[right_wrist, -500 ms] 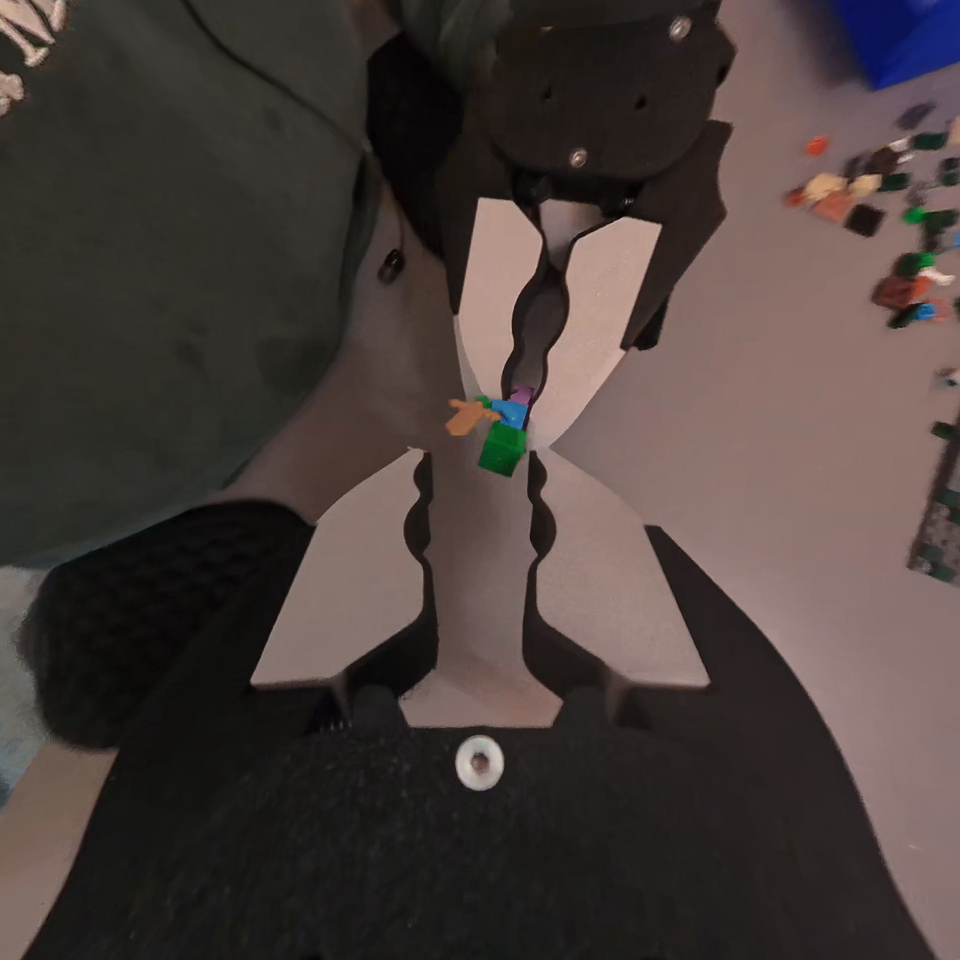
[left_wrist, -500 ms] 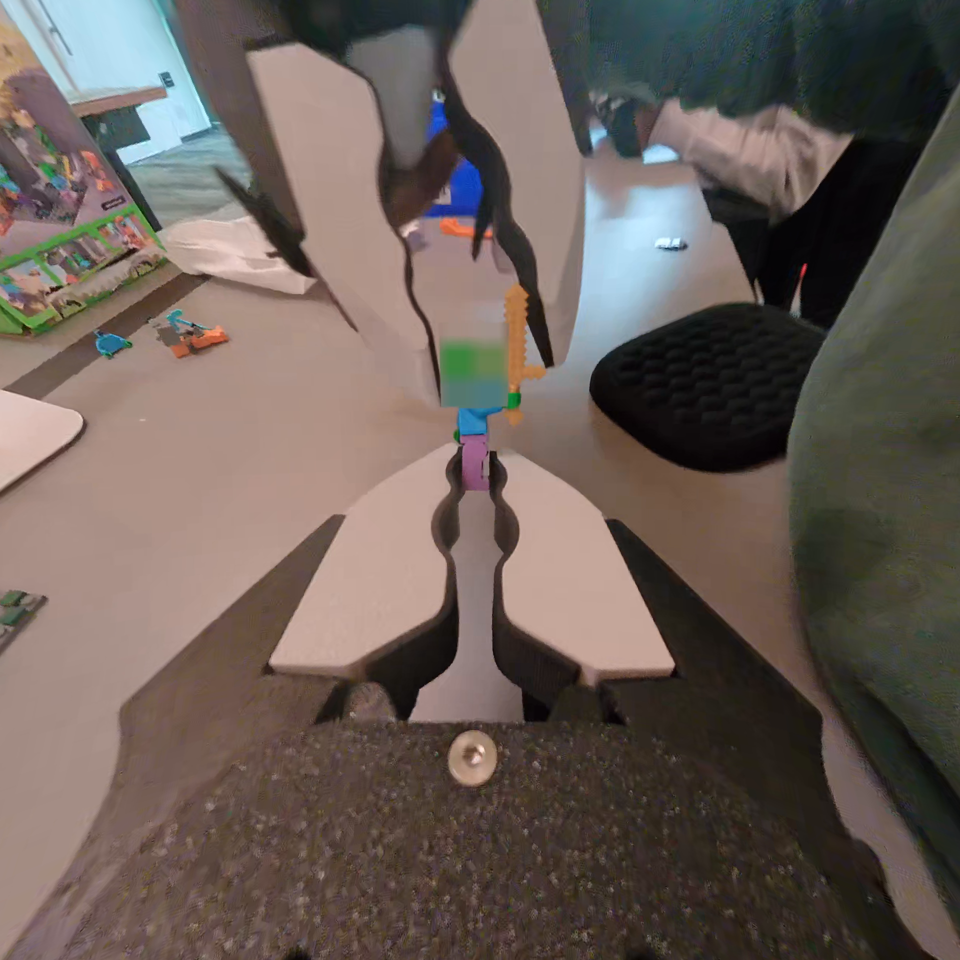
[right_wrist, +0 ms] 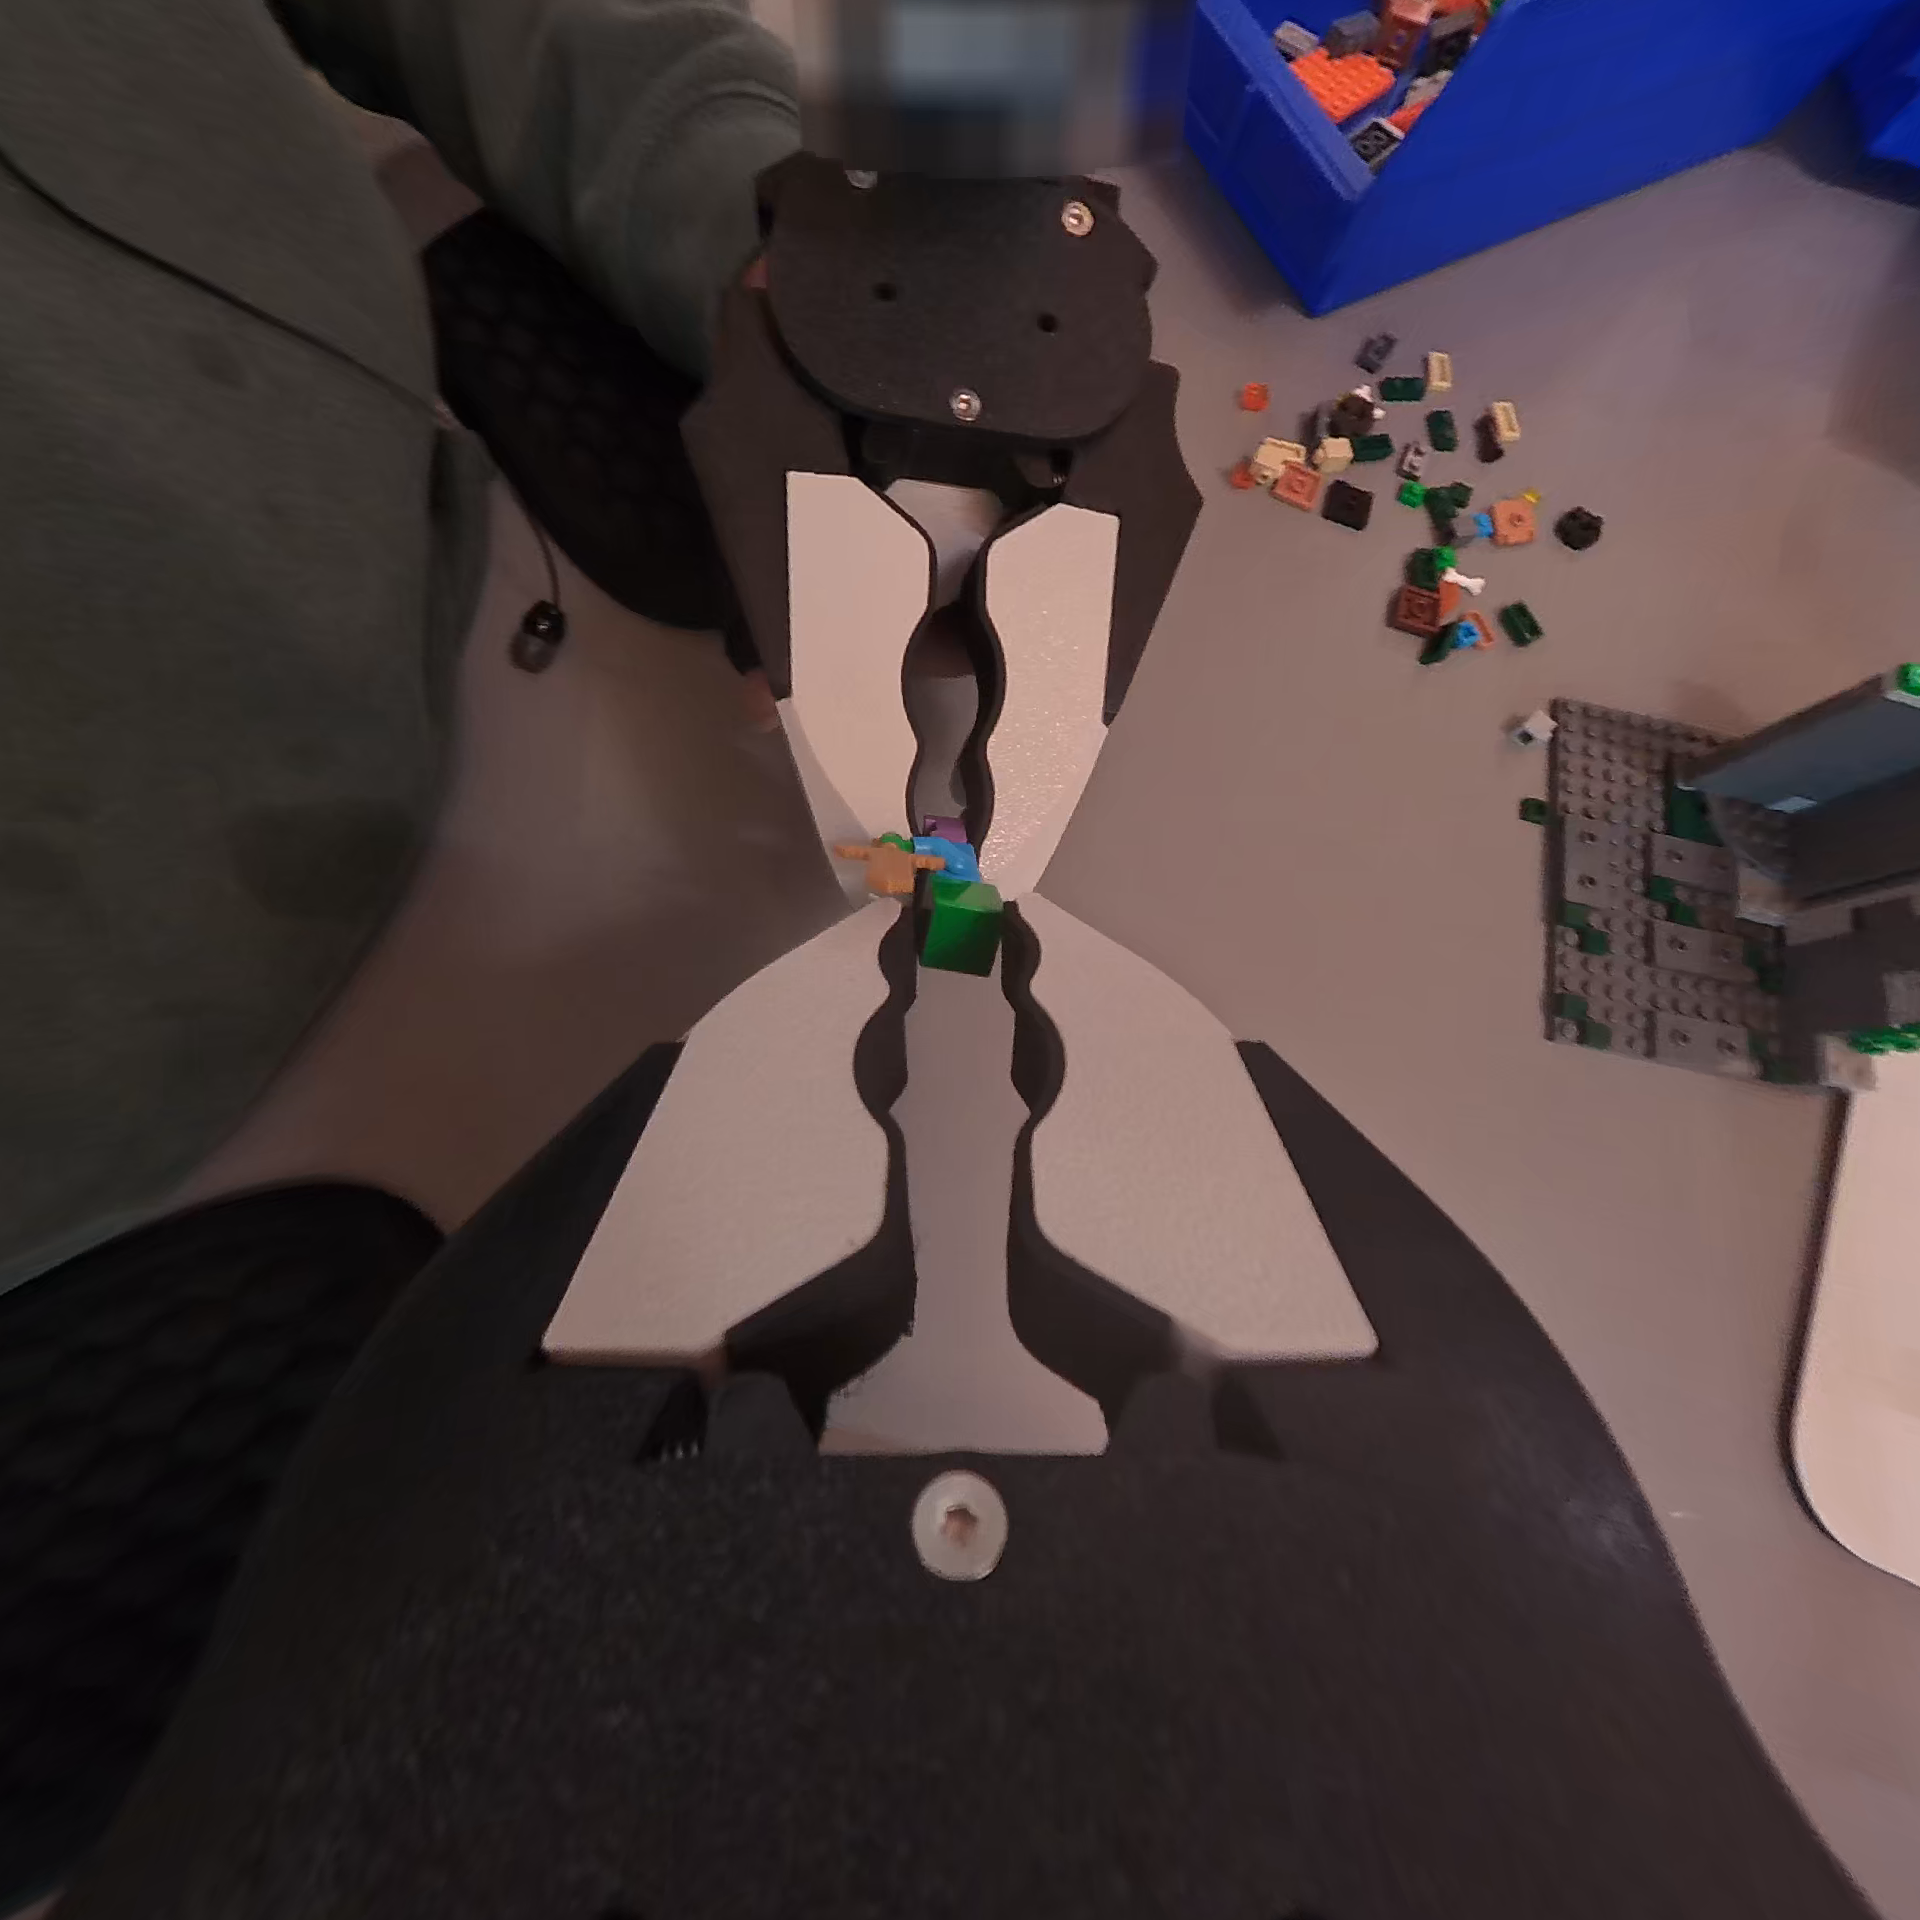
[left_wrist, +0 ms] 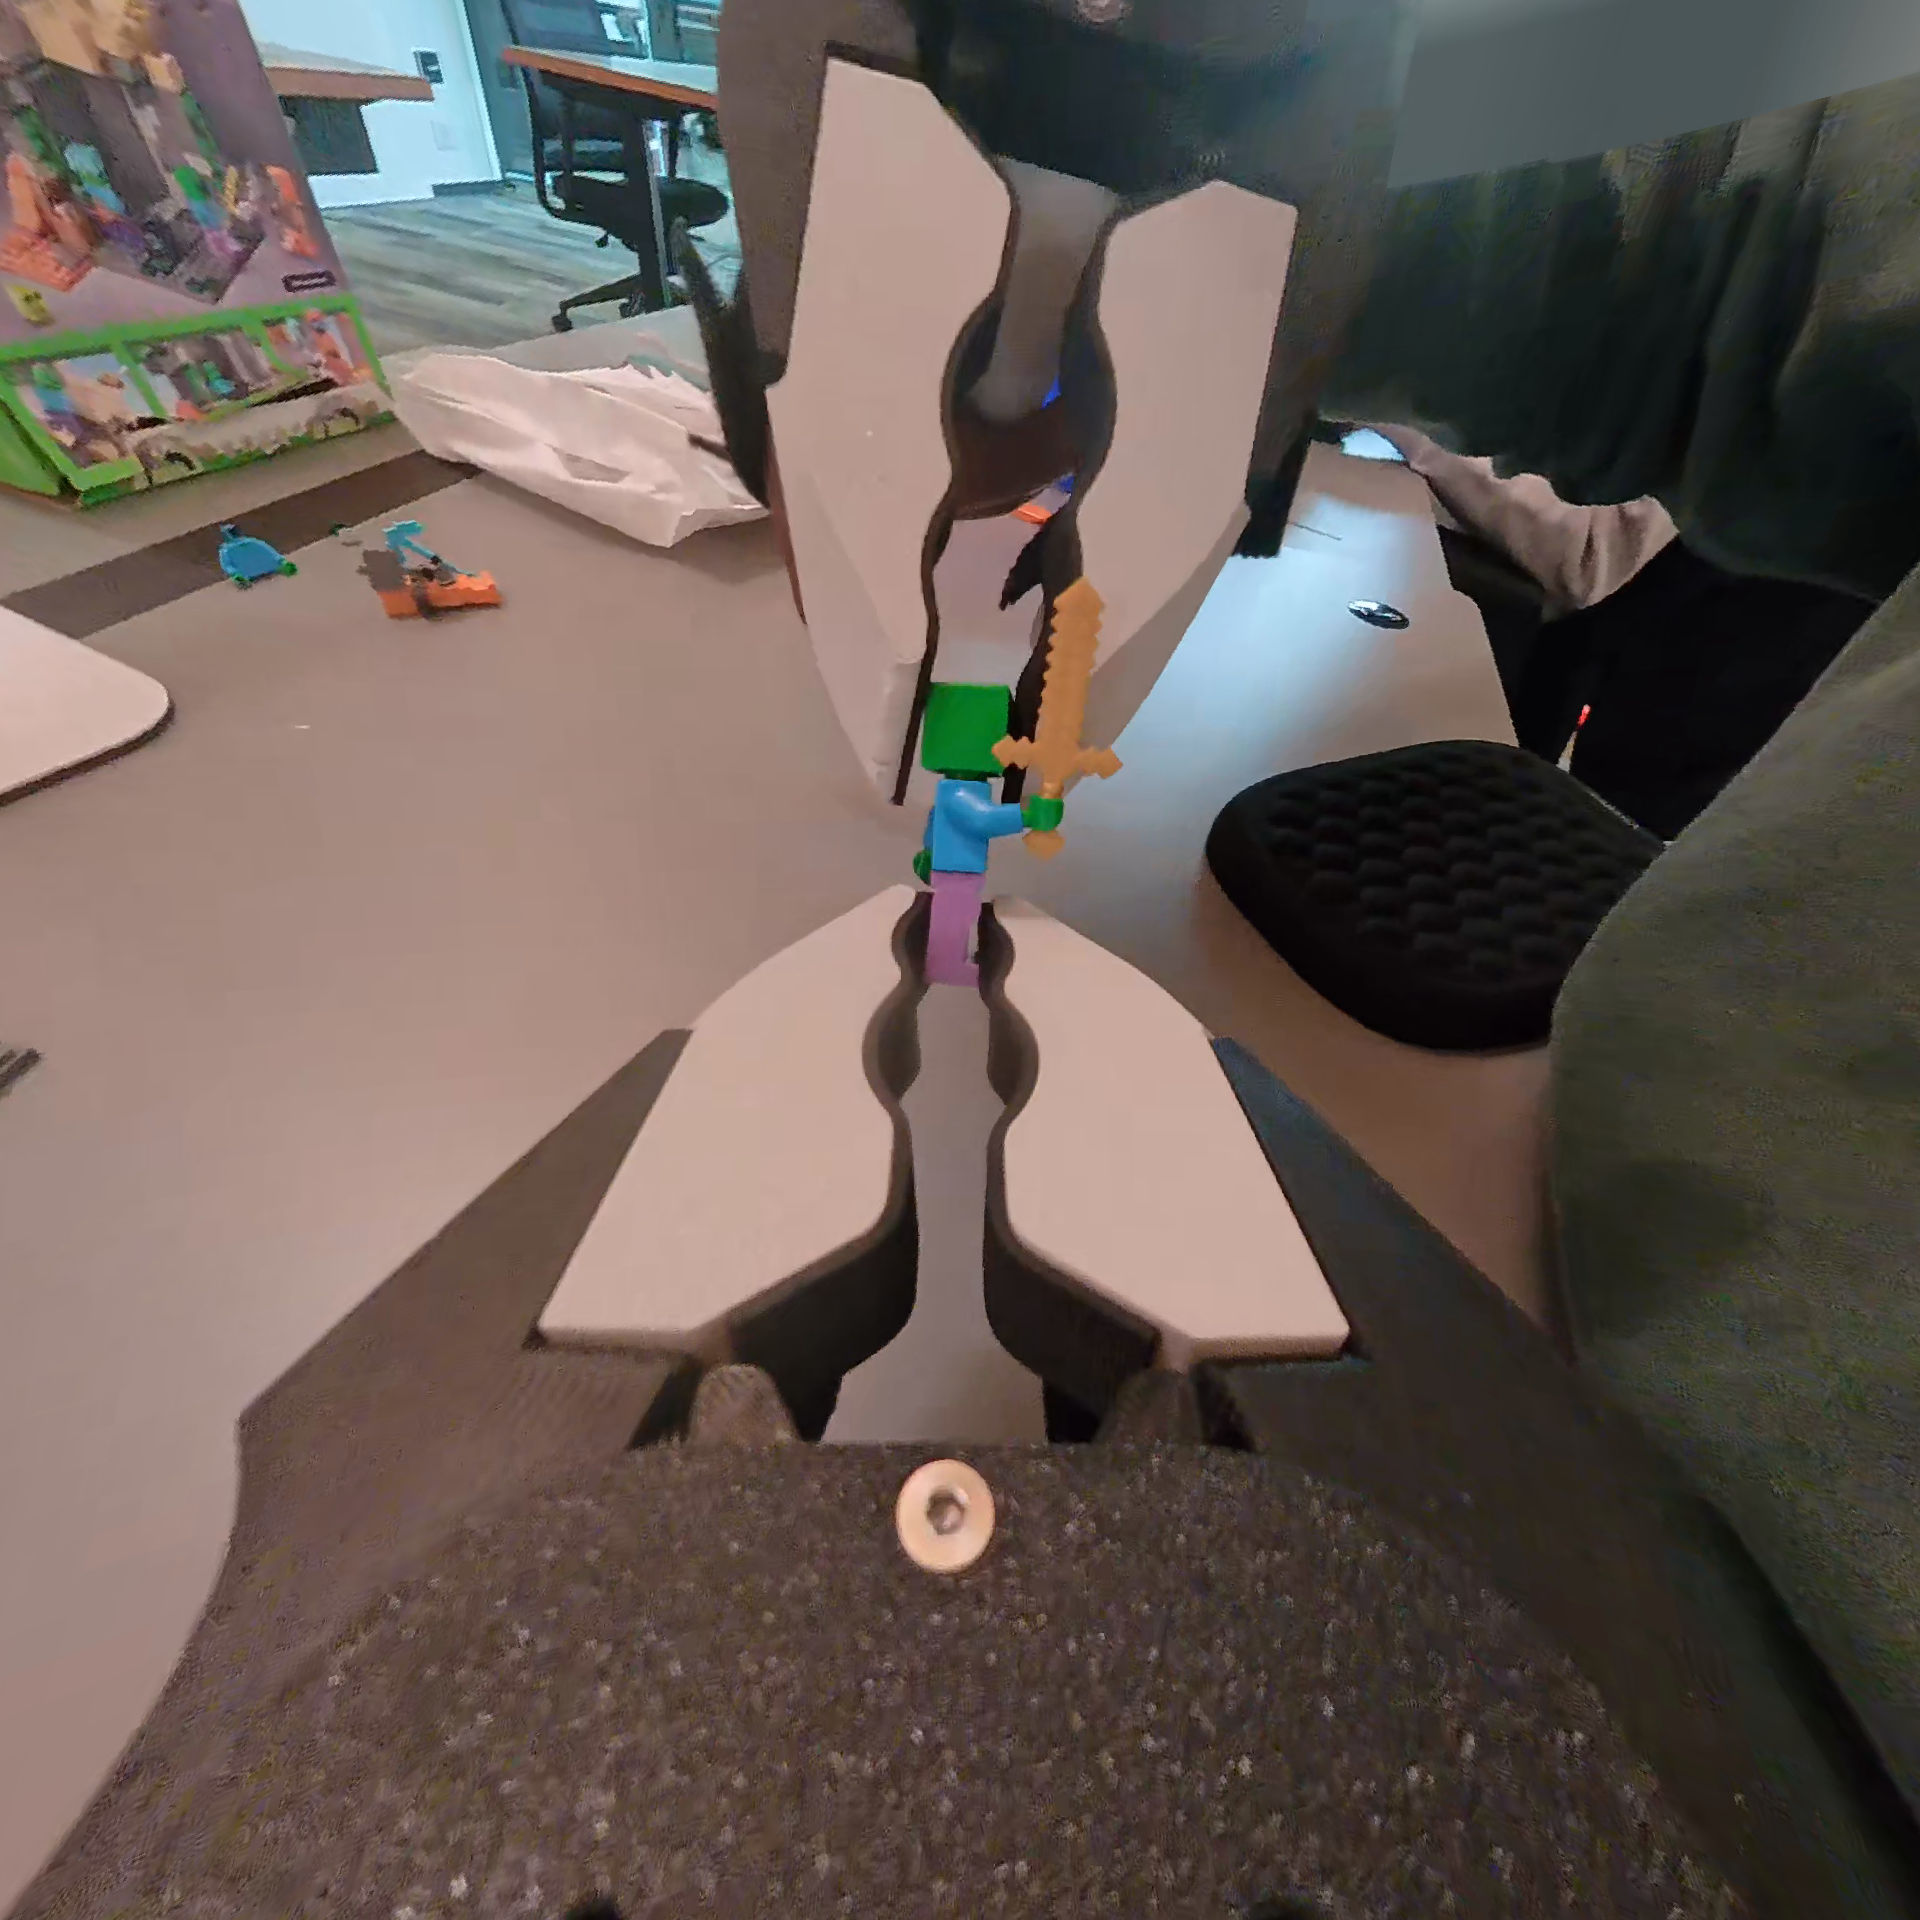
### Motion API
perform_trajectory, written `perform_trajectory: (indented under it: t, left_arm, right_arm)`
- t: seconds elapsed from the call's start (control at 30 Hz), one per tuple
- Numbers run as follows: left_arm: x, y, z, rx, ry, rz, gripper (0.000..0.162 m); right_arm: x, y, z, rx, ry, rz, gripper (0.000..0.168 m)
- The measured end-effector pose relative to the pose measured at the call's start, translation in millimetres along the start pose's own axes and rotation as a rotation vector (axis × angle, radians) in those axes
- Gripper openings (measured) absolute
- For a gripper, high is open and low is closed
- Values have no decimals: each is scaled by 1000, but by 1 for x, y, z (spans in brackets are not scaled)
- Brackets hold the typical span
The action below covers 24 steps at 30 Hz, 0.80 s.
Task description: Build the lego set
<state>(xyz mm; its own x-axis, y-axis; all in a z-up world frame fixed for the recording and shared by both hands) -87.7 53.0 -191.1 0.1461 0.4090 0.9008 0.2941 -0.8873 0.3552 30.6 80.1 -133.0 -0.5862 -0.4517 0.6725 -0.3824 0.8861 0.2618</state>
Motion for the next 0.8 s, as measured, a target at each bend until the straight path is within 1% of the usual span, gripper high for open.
perform_trajectory:
  t: [0.3, 0.57, 0.67, 0.8]
  left_arm:
    - [0, -7, -1, 70, -10, -55, 8]
    - [-1, -5, -1, 114, -29, 1, 8]
    - [-1, -5, -1, 152, -38, 27, 19]
    - [-1, -8, -3, 206, -46, 56, 19]
  right_arm:
    - [-2, 5, 5, -36, -36, 6, 15]
    - [-7, 7, 7, -29, -34, 19, 14]
    - [-11, 9, 7, -28, -40, 29, 14]
    - [-18, 12, 5, -25, -52, 53, 14]
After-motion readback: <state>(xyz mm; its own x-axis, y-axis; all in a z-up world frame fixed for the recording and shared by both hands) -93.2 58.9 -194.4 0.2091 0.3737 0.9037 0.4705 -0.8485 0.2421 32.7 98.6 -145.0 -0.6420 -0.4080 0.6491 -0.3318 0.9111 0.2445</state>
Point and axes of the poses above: each gripper's, where its closed fingertips meet, z out along the fingers, x out of its top, y = z × x across the jaws, the point moved 8 cm from there along -z, back along the fingers, and after that the axes turned 14 degrees about -z, right-handed, at the moved point
